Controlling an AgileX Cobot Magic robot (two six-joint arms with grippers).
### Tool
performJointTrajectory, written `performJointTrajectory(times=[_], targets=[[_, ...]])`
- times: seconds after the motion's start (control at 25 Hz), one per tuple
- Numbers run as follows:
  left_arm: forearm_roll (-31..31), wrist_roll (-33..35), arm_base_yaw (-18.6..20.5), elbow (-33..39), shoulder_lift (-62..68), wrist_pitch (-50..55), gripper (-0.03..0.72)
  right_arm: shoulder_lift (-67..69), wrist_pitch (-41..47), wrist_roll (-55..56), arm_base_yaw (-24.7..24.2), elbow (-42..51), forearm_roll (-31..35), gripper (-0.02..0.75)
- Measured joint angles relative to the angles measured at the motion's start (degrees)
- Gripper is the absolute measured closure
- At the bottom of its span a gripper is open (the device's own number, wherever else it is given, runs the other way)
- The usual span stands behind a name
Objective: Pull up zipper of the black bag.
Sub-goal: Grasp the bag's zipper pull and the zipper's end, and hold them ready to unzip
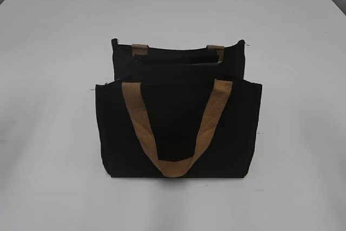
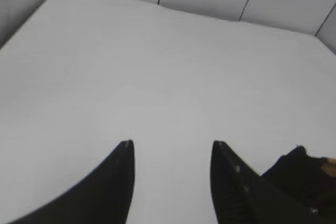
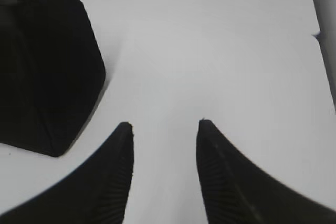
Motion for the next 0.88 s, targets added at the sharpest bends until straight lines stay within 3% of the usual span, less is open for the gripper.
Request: performJointTrajectory(times=[0.08, 0.32, 0.44, 0.64, 0.88], targets=[[-0.9, 1.9, -3.0, 0.0, 7.2, -2.1, 0.321, 4.6, -2.5, -1.4, 2.5, -1.4, 0.1, 0.417], [2.4, 7.3, -21.5, 0.1, 27.3, -11.3, 0.307, 19.2, -8.7, -4.0, 7.5, -7.2, 0.4, 0.38], [4.5, 7.6, -27.2, 0.1, 35.8, -17.6, 0.307, 27.5, -10.2, -4.4, 9.3, -10.5, 0.6, 0.343], [5.3, 6.0, -28.6, 0.1, 46.8, -21.4, 0.306, 35.2, -10.8, -4.4, 11.5, -13.8, 0.8, 0.333], [2.2, -2.2, -28.1, 0.1, 49.2, -27.9, 0.306, 39.3, -11.6, -4.4, 12.3, -14.1, 0.8, 0.33]])
